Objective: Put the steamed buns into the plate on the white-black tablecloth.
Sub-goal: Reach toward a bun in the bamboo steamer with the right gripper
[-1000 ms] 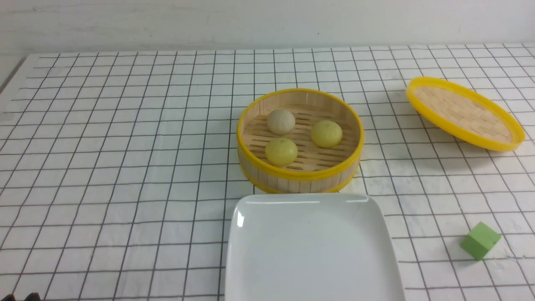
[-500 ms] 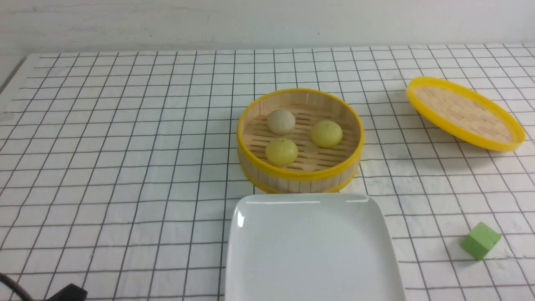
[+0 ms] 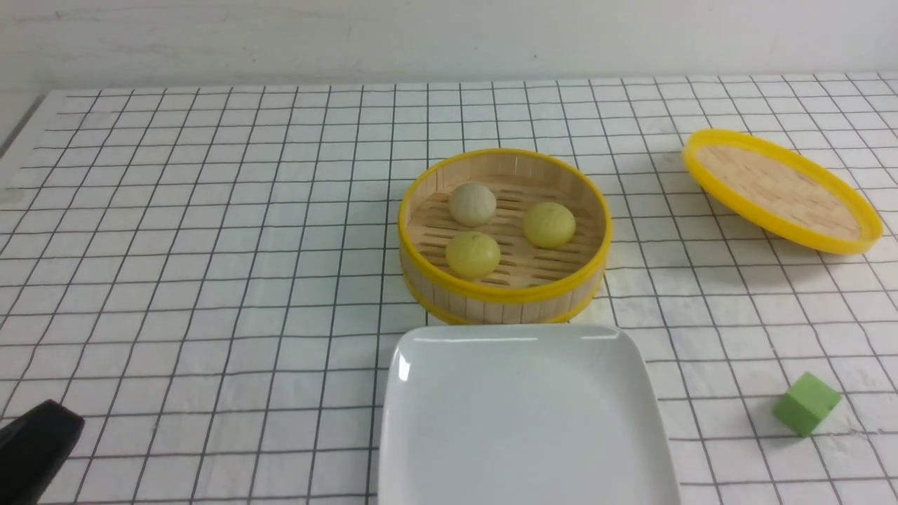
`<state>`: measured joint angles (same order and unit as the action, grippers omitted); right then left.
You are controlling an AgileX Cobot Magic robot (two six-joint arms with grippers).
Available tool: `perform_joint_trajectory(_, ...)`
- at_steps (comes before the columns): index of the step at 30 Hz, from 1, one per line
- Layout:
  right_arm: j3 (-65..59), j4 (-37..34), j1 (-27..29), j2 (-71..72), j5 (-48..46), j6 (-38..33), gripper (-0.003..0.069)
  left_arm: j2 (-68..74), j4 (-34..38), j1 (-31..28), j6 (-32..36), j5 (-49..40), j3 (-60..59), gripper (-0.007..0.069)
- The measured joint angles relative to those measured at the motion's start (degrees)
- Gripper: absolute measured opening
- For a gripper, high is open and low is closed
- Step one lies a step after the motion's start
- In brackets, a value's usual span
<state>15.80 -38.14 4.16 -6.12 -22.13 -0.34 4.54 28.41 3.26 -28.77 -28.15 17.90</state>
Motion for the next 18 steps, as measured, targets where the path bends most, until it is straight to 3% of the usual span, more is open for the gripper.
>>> perform_joint_trajectory(1,4.83,5.46,0.05,-6.31,-5.11,-2.83,0.0006,5.43,-3.93,0.00,2.37,-7.65,5.07,0.0012)
perform_joint_trajectory(2,4.83,6.24,0.05,-6.31,-5.11,-3.00,0.0001,6.96,-4.37,0.00,2.60,-8.58,5.57,0.0010)
perform_joint_trajectory(4,12.50,18.18,0.92,-21.02,-16.00,-0.25,-0.0012,17.91,-10.61,0.00,5.09,-22.21,11.70,0.0002)
perform_joint_trajectory(7,17.66,23.61,1.32,-31.57,-22.26,3.10,-0.0012,25.63,-14.37,0.00,6.24,-28.58,14.90,0.0002)
perform_joint_trajectory(10,24.68,20.95,-0.81,-43.65,-25.92,0.34,-0.0011,33.92,-17.06,0.00,7.76,-32.23,18.68,0.0002)
perform_joint_trajectory(14,34.34,10.15,-8.37,-57.14,-26.40,-9.97,0.0005,40.79,-17.58,0.00,10.60,-32.03,20.05,0.0002)
perform_joint_trajectory(18,46.22,8.07,-17.51,-70.33,-26.17,-12.68,0.0059,43.43,-17.64,0.00,11.40,-31.98,20.05,0.0002)
